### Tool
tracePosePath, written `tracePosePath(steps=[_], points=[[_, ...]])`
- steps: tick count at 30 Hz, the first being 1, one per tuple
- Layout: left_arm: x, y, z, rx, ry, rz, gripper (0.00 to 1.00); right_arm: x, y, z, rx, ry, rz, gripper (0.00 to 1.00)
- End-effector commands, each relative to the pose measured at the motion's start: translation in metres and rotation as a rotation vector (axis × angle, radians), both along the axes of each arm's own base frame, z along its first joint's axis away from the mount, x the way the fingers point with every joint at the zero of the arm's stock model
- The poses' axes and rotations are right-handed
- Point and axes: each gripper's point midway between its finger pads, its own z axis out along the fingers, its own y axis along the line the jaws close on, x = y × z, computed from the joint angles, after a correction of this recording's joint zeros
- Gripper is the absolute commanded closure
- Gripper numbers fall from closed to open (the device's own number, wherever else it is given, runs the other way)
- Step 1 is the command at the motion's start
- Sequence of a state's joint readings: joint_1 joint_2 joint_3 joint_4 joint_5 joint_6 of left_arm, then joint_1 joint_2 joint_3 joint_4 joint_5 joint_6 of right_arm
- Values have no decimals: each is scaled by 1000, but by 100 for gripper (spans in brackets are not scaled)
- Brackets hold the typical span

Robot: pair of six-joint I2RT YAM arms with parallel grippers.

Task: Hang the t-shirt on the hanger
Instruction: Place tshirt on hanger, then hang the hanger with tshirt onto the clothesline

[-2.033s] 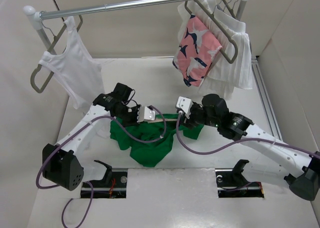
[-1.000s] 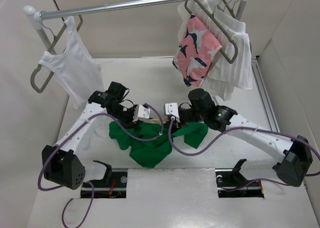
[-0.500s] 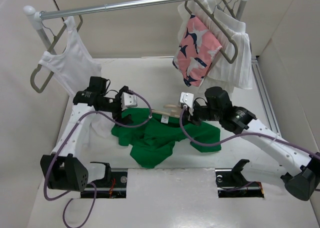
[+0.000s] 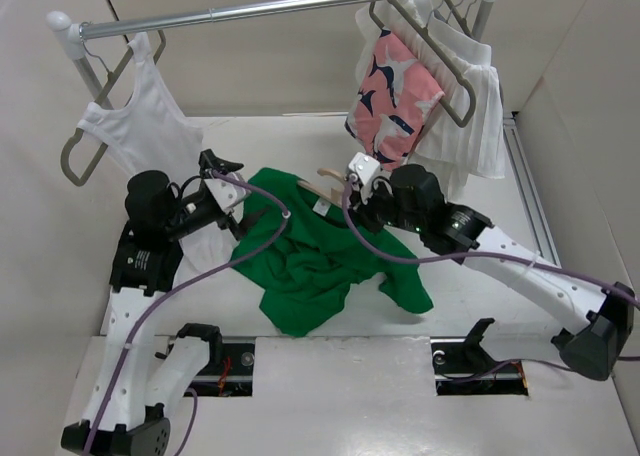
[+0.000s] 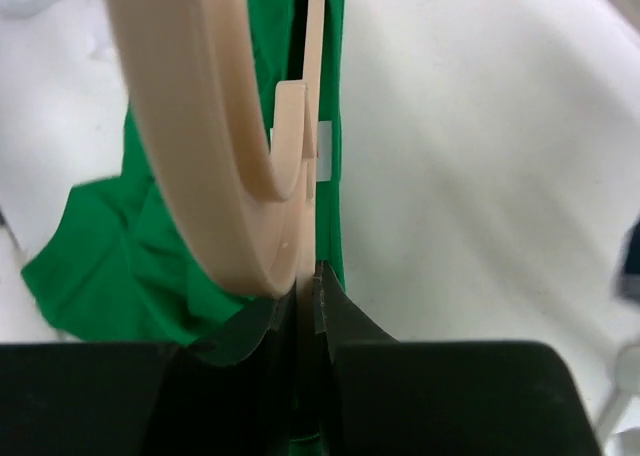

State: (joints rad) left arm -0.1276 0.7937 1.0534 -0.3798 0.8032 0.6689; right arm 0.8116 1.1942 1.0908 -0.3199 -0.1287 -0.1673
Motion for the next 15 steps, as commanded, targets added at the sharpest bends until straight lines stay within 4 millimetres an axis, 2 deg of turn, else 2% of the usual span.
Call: tracePosePath(steps=[1,3,4,5,6,7,8,9,10,11,12,14,15], points=[[-8,-8,33,-190,13,22,0,39,21,123,246,-221,-148,100],[-13,-10,29,-197,33,2,0,47,24,146,224,-264,-148,100],[-14,-10,25,-182,40,1,0,49,22,146,169,-258,-151,100],[-15,-9,20,-166,49,1,0,56,24,177,167,-315,-150,100],[-11,-2,11,-146,73,53,0,58,23,187,145,-330,-154,100],[-8,2,8,-134,75,82,0,57,20,187,97,-318,-145,100],[-4,5,4,-129,82,108,0,65,15,213,113,-353,-164,100],[-2,8,-5,-121,105,128,0,70,10,220,96,-368,-174,100],[-3,10,-3,-121,94,141,0,74,6,226,94,-365,-175,100],[-1,12,-13,-115,116,153,0,84,-7,225,64,-359,-208,100],[-3,12,-15,-115,117,154,0,90,-10,237,79,-372,-217,100],[-5,10,-15,-124,116,144,0,99,-18,244,90,-375,-216,100],[-8,9,-22,-124,128,134,0,108,-29,253,97,-387,-243,100]])
